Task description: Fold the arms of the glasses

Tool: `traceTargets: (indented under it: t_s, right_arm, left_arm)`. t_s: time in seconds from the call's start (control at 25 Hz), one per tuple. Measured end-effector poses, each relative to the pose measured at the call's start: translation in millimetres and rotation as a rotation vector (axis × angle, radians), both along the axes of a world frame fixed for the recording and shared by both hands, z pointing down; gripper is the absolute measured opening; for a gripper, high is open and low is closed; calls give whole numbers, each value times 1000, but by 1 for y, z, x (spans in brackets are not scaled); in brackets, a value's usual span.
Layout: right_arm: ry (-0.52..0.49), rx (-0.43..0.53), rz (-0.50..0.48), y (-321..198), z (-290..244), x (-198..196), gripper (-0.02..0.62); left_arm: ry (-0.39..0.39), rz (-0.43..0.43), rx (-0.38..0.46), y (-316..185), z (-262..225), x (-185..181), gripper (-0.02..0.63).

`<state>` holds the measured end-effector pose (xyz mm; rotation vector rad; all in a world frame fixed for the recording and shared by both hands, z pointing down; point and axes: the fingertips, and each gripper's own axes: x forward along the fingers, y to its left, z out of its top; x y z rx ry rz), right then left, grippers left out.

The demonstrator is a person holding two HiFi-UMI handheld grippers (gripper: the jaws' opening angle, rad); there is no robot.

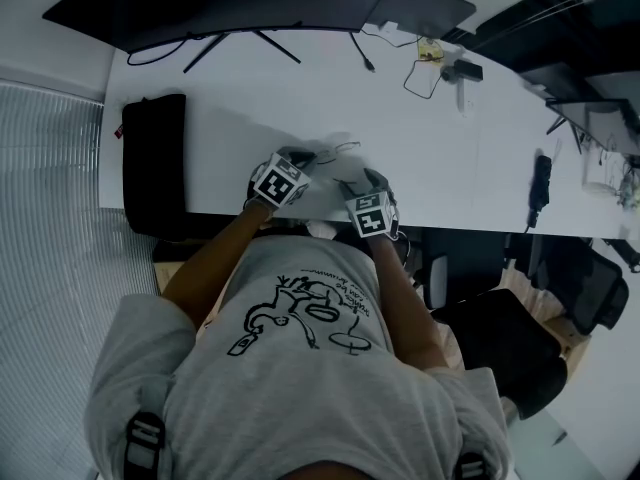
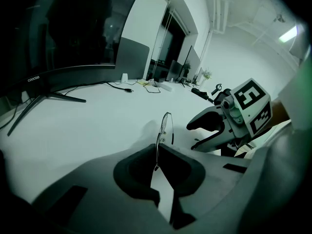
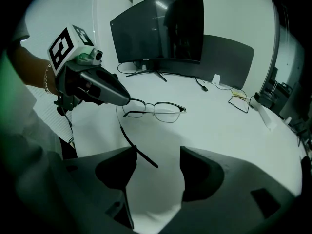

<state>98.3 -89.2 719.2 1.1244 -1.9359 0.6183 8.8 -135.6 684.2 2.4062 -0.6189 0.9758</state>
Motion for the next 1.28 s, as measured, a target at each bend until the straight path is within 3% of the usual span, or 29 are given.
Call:
traceTargets:
  t_s: [1.28]
  right_arm:
    - [21,1,14,-24,5,17,285]
  left_arm:
    - [-14,107,-35,26,4,7,34]
